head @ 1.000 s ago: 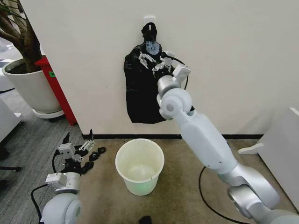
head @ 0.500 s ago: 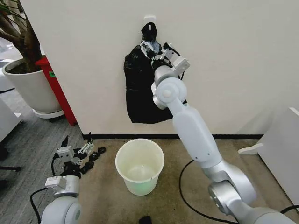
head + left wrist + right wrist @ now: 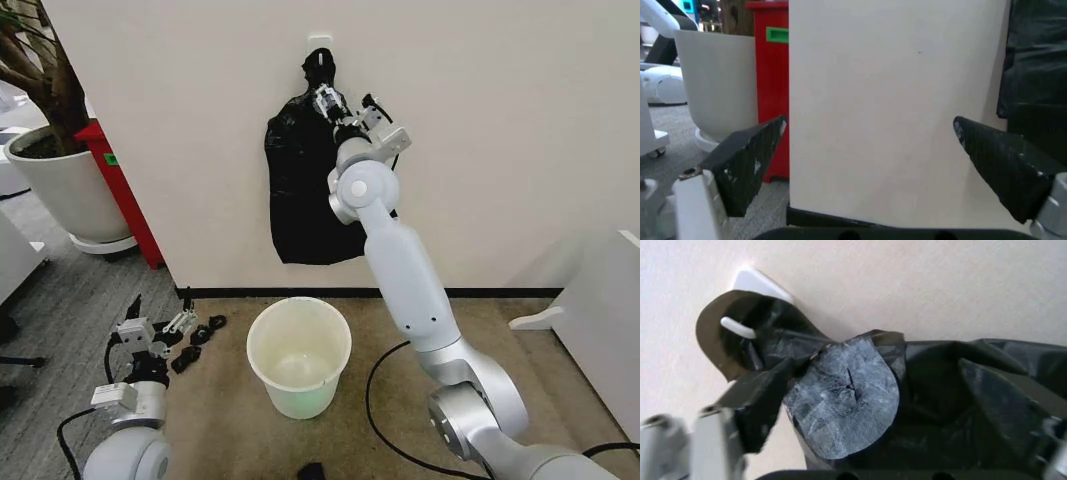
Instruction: Place the garbage bag over the trash bin.
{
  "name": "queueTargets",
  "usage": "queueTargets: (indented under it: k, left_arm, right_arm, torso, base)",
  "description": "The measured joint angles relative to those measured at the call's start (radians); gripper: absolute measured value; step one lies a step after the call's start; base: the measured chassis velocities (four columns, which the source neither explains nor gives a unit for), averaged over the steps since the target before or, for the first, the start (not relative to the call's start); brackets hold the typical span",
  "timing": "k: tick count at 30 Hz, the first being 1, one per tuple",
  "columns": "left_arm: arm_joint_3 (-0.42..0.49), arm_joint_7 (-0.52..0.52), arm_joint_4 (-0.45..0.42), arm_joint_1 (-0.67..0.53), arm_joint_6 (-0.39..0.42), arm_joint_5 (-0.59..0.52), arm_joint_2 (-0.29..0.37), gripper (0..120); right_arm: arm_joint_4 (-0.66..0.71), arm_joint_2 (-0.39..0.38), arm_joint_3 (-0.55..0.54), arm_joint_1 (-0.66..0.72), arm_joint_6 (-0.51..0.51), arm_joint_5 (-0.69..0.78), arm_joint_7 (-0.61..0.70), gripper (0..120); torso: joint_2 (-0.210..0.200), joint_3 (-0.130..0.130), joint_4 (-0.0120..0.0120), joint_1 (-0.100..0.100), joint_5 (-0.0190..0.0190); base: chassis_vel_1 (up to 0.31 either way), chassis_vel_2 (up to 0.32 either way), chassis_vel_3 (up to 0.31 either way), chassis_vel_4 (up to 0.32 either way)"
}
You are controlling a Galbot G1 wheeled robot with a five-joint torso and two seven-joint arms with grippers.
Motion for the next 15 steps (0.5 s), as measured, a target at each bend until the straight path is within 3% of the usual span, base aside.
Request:
queueTargets:
  k: [10,15]
  left_arm:
    - [0.0,-0.001,-0.001,0.002,-0.002,0.006,-0.01,99]
    - [0.001,-0.001,0.001,0.003,-0.004,0.009,-0.014,98]
  right_arm:
    - [0.027,-0.002,-0.044,-0.016,0.0,-0.02,0.011,47]
    - [0.031,-0.002,-0.053,-0.024,0.0,-0.027,0.016,34]
  torso:
    - [0.0,0.0,0.0001,0.0,-0.0001]
    - [0.0,0.0,0.0001,0.0,-0.0001]
  base:
    - [0.0,0.0,0.0,0.0]
    - [0.0,0.0,0.0,0.0]
